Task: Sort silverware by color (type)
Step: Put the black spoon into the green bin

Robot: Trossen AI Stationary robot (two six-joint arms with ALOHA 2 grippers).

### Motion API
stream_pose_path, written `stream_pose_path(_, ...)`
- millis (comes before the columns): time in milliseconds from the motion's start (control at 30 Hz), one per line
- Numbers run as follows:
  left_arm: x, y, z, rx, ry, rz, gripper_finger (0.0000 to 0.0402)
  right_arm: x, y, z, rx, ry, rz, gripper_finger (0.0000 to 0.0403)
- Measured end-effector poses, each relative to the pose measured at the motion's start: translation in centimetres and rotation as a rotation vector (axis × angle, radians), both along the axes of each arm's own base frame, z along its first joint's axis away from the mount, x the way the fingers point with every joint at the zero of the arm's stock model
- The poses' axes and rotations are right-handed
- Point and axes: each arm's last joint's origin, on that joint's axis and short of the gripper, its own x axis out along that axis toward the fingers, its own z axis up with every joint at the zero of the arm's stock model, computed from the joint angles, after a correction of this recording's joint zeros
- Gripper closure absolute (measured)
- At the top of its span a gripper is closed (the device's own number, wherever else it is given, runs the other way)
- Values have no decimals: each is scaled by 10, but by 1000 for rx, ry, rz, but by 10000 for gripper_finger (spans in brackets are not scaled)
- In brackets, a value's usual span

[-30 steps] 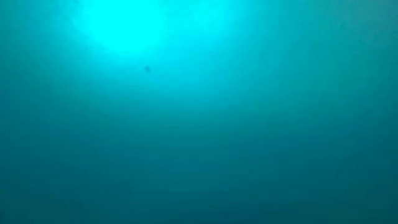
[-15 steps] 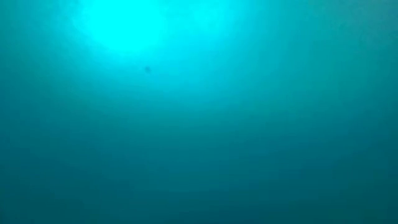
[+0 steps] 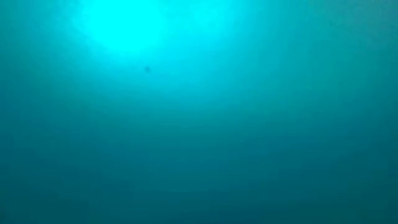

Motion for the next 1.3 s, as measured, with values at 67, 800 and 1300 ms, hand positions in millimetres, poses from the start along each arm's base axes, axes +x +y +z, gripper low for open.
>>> stream_pose_path(67, 1, -1, 2, 2, -4, 1, 380, 0, 0, 0, 0, 0, 0, 271)
stream_pose_path(800, 40, 33, 64, 192, -333, 244, 386, -2, -13, -8, -93, 100, -20, 271)
stream_pose_path(1300, 153, 161, 78, 167, -565, 360, 386, -7, -28, -5, -138, 169, -52, 271)
